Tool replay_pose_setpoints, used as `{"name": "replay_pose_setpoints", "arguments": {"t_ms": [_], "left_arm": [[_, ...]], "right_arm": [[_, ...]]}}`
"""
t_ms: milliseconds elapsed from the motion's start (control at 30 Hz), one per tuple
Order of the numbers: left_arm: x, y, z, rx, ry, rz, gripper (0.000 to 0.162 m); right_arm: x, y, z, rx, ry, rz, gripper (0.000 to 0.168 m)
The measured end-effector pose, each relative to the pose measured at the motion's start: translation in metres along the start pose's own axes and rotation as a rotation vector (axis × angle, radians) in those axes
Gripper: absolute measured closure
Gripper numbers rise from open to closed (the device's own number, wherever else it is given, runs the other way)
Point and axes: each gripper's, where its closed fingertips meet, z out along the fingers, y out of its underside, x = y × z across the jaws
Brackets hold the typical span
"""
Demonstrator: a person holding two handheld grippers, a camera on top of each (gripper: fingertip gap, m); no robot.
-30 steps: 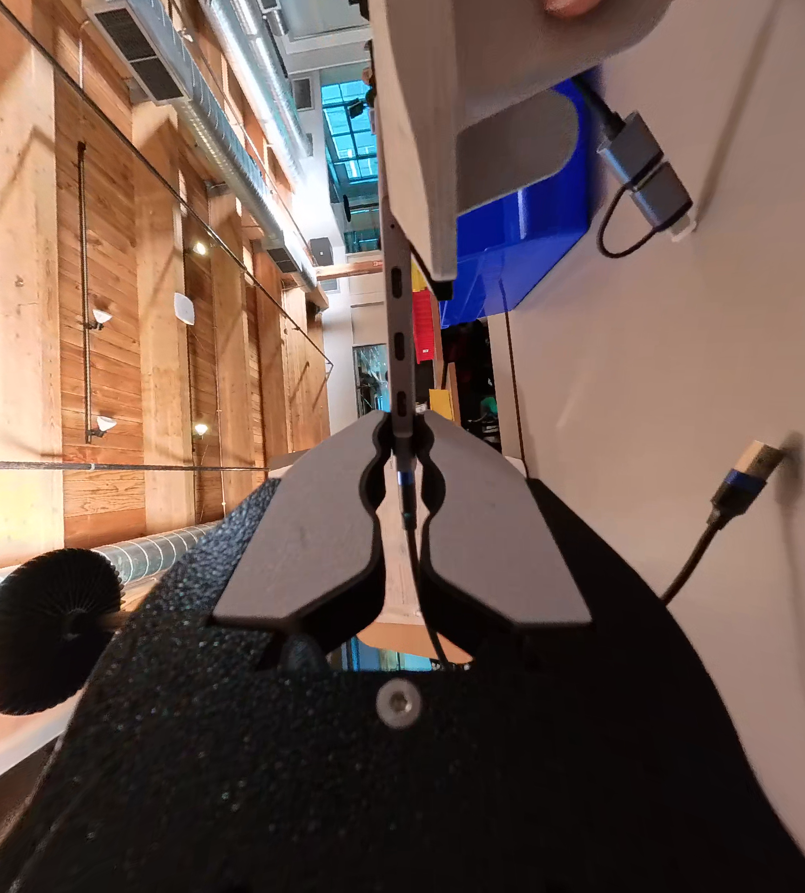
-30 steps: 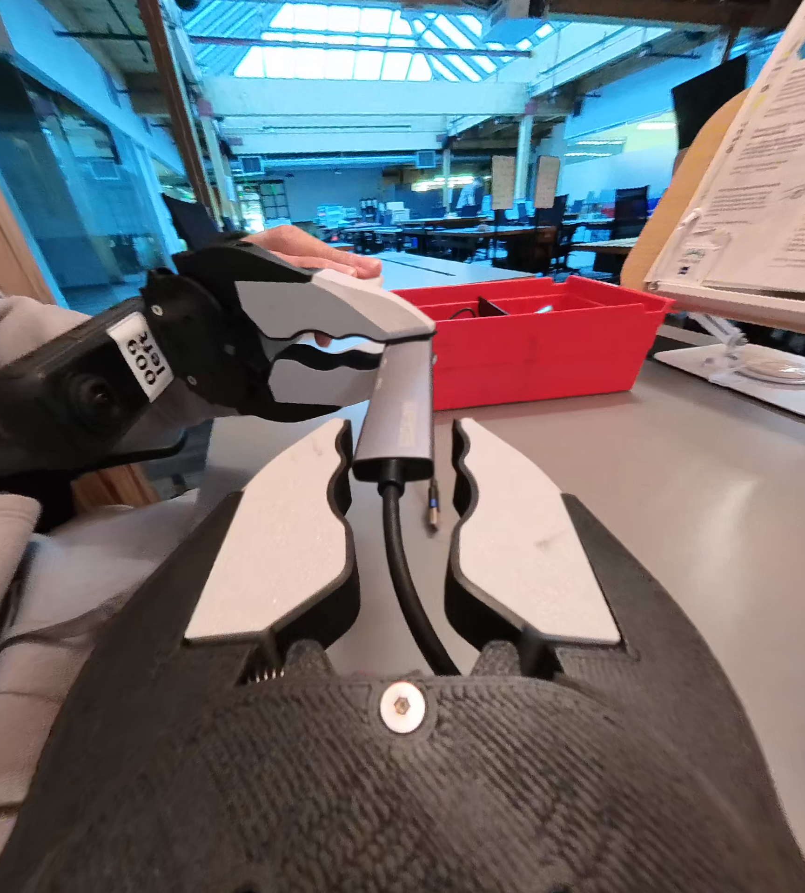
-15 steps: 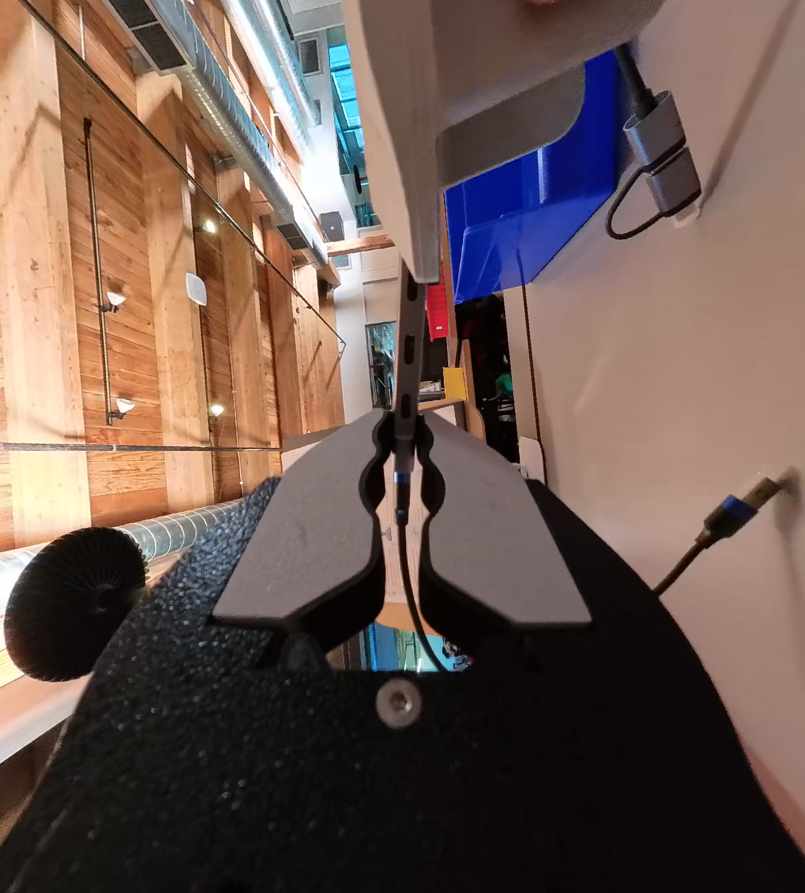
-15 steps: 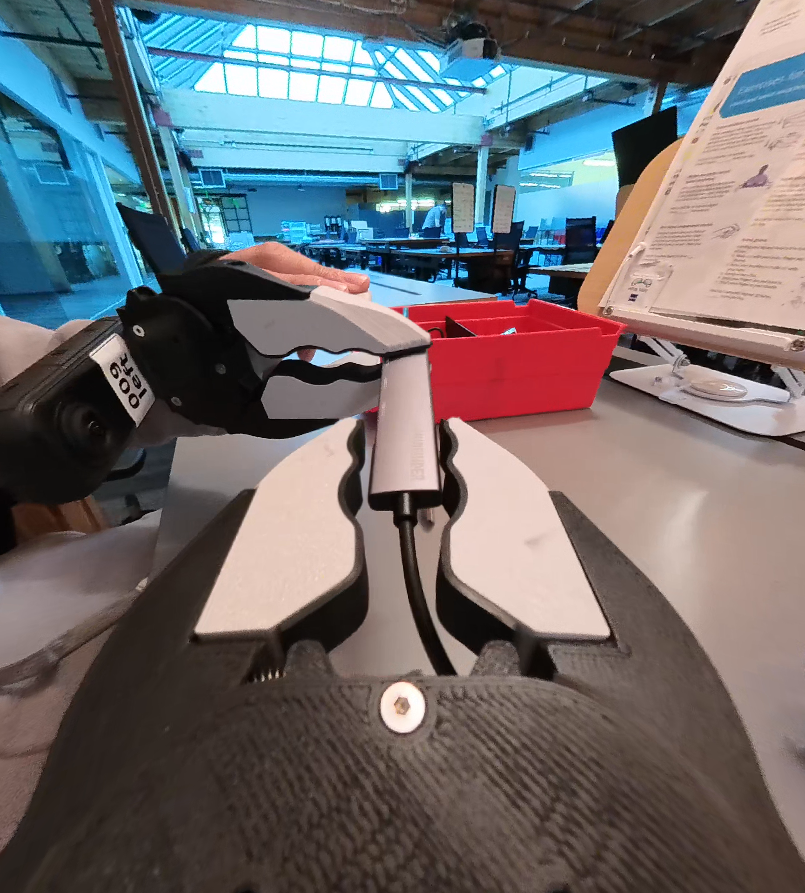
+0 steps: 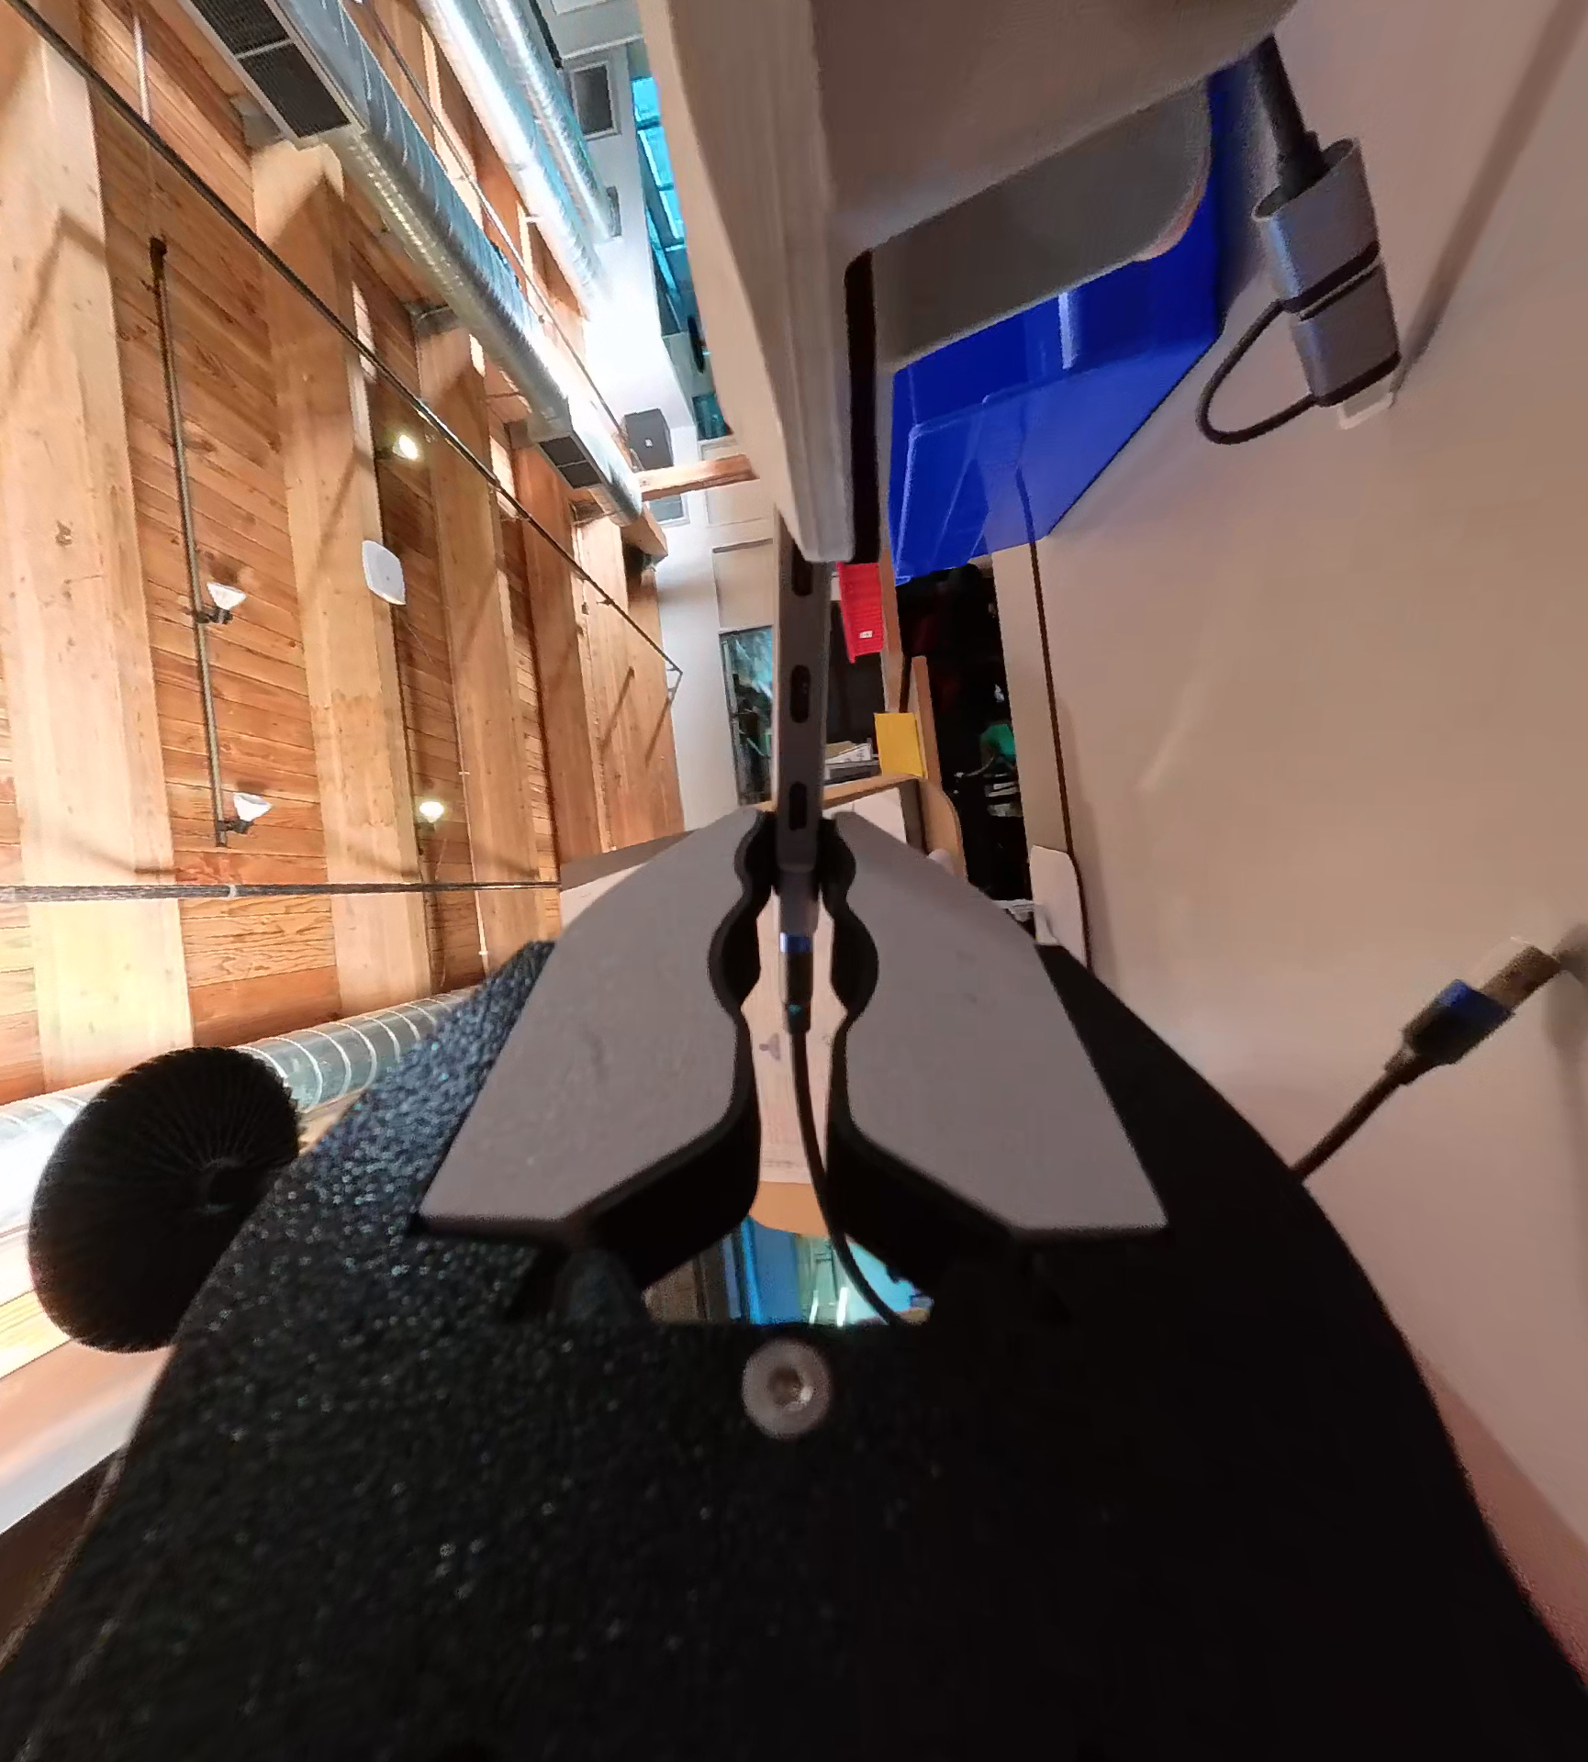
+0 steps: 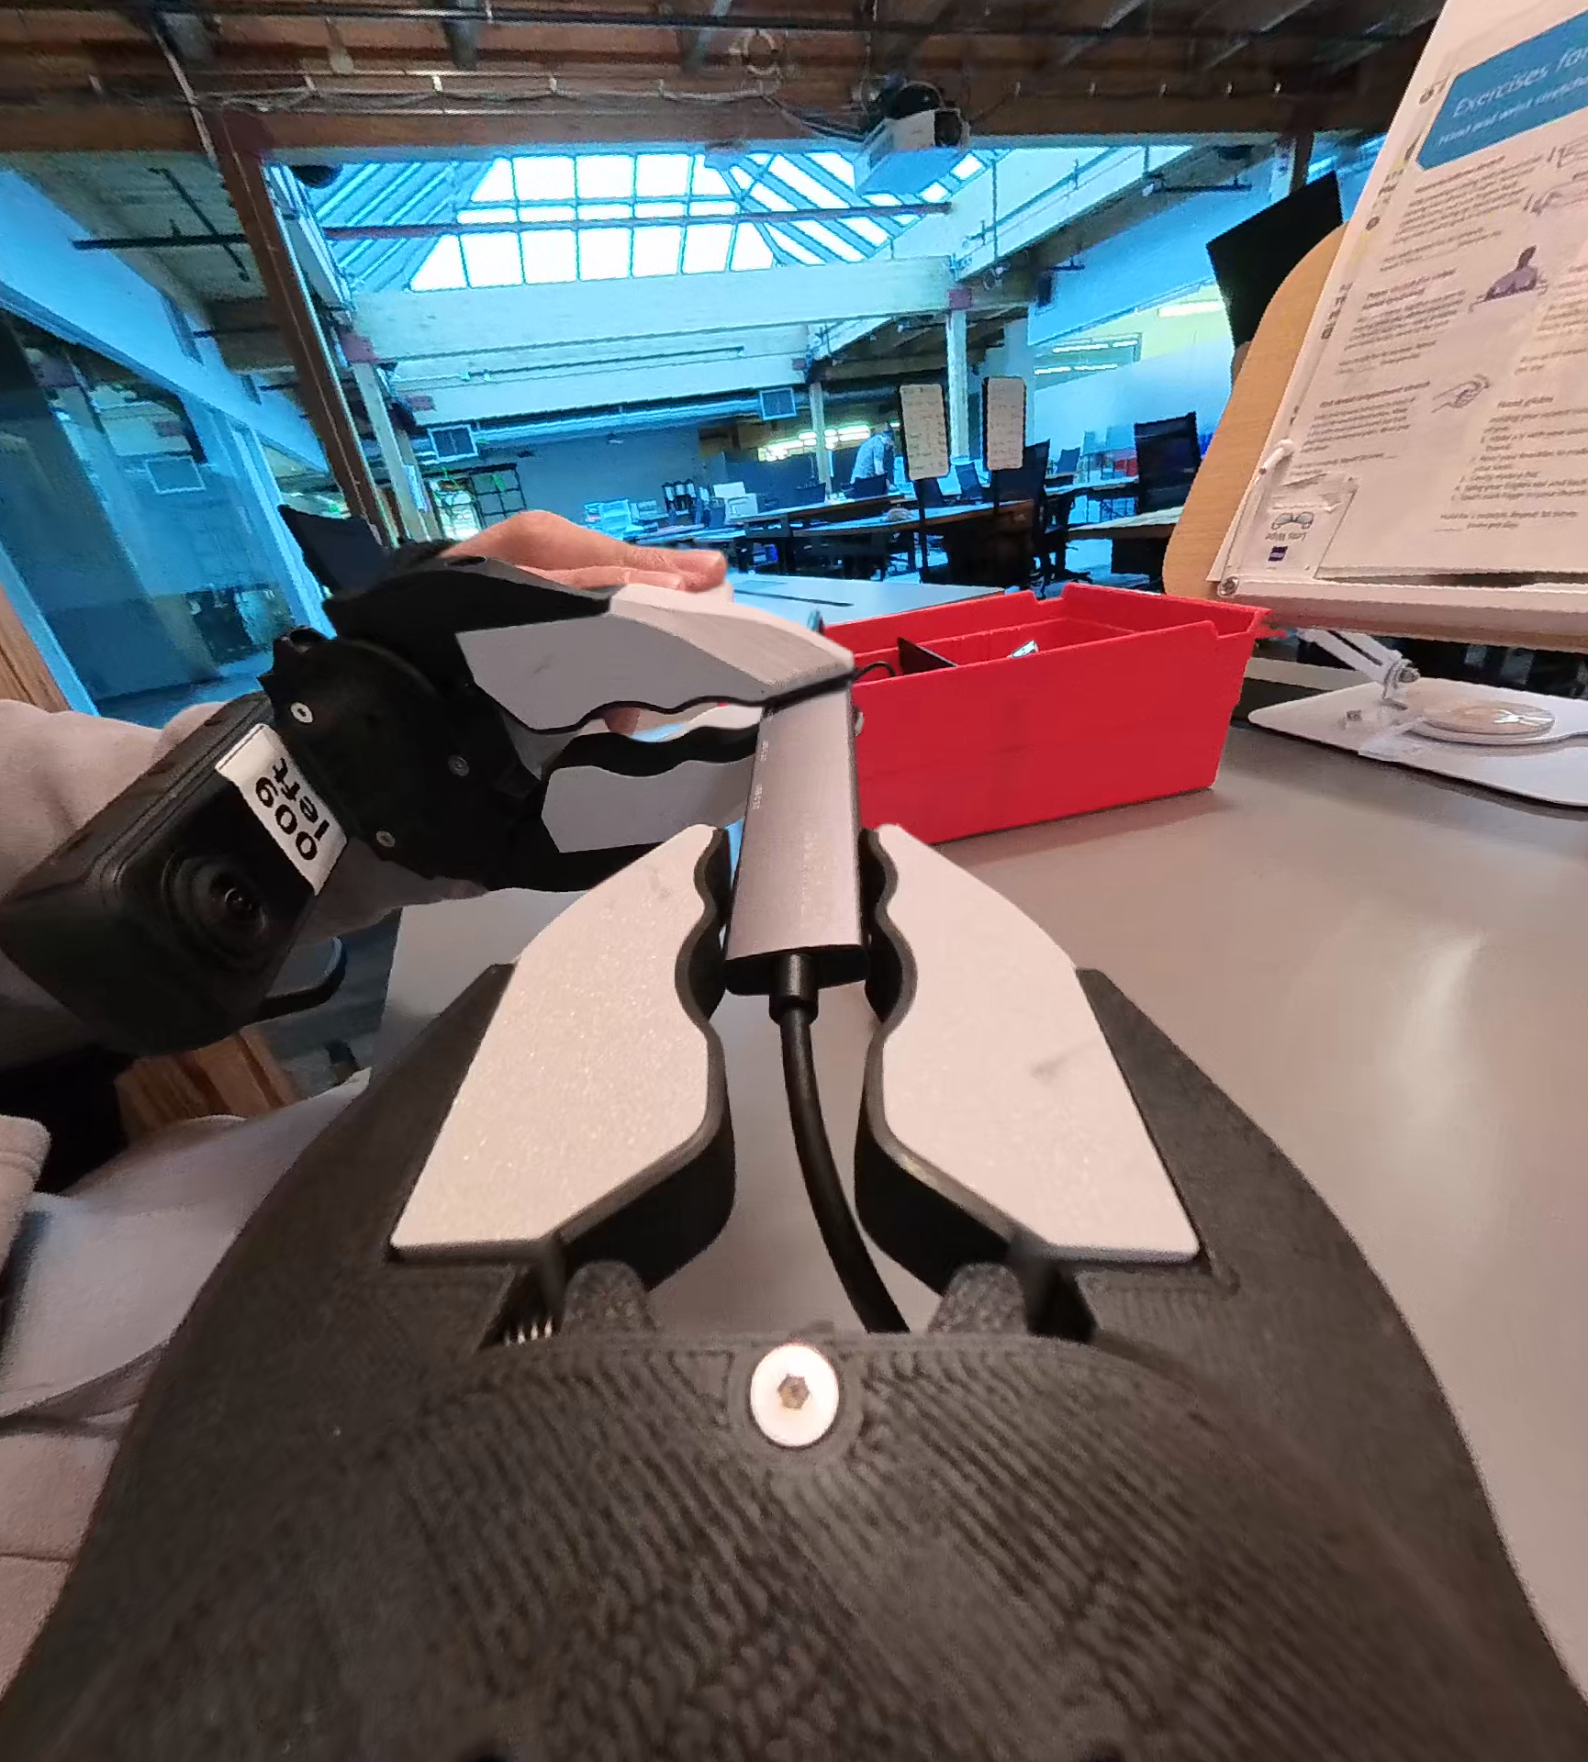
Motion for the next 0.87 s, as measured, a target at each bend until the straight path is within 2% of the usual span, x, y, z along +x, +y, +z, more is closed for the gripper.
{"name": "replay_pose_setpoints", "arguments": {"t_ms": [200,333,500,567,700,800,867], "left_arm": [[0.005,0.006,0.001,-0.033,0.043,-0.097,0.151],[-0.004,0.015,-0.007,-0.053,0.013,-0.195,0.130],[-0.023,0.037,-0.030,-0.041,-0.011,-0.491,0.131],[-0.036,0.065,-0.041,-0.080,-0.035,-0.665,0.135],[-0.039,0.163,-0.061,-0.311,0.014,-0.986,0.134],[-0.013,0.227,-0.080,-0.514,0.181,-1.186,0.133],[0.017,0.235,-0.088,-0.551,0.436,-1.328,0.130]], "right_arm": [[0.003,0.003,0.004,0.012,0.040,-0.016,0.142],[0.011,0.003,-0.002,0.019,0.061,0.001,0.142],[0.027,0.001,-0.013,0.060,0.128,0.029,0.142],[0.030,0.000,-0.016,0.071,0.154,0.005,0.142],[0.033,0.001,-0.016,0.072,0.191,-0.035,0.142],[0.033,0.001,-0.015,0.069,0.203,-0.055,0.142],[0.033,0.002,-0.014,0.063,0.198,-0.051,0.143]]}}
